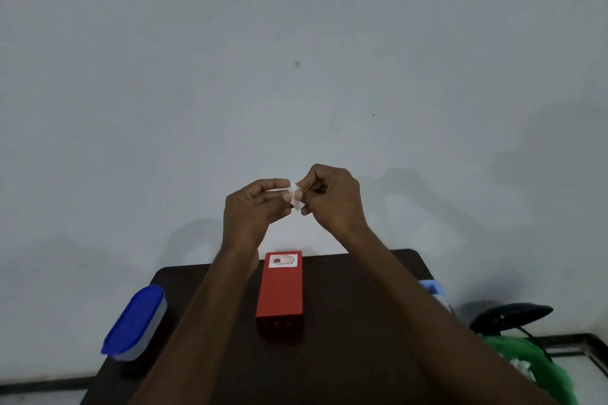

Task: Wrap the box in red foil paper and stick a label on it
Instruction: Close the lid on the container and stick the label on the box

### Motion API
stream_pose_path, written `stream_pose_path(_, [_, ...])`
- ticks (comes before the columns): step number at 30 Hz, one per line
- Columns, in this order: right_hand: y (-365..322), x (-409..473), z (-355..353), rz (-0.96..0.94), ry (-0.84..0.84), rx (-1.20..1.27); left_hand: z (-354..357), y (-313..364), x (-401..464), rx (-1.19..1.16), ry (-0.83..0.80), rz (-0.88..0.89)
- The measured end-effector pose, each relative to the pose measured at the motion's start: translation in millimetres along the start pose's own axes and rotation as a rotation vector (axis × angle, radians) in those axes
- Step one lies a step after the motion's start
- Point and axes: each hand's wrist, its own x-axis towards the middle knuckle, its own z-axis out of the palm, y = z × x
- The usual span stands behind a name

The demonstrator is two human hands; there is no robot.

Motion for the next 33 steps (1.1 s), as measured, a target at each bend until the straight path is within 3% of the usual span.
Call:
stream_pose_path(5, [-10.8,7.4,-85.9,-0.058,-0.022,0.074,67.9,37.1,-21.5,-0.056,-0.074,0.018])
stream_pose_path(8, [-16.9,12.4,-142.9,-0.012,-0.107,0.199,112.2,60.7,-33.2,-0.053,-0.011,0.061])
stream_pose_path(13, [-22.8,17.0,-184.7,0.084,-0.154,0.391,147.9,85.1,-33.3,-0.06,-0.007,0.081])
stream_pose_path(23, [-1.6,55.2,-228.6,0.215,-0.049,0.38,207.1,89.8,-4.2,-0.016,-0.056,0.113])
stream_pose_path(33, [38.1,74.3,-283.3,0.199,0.005,0.42,286.5,70.8,20.8,-0.023,-0.041,0.088])
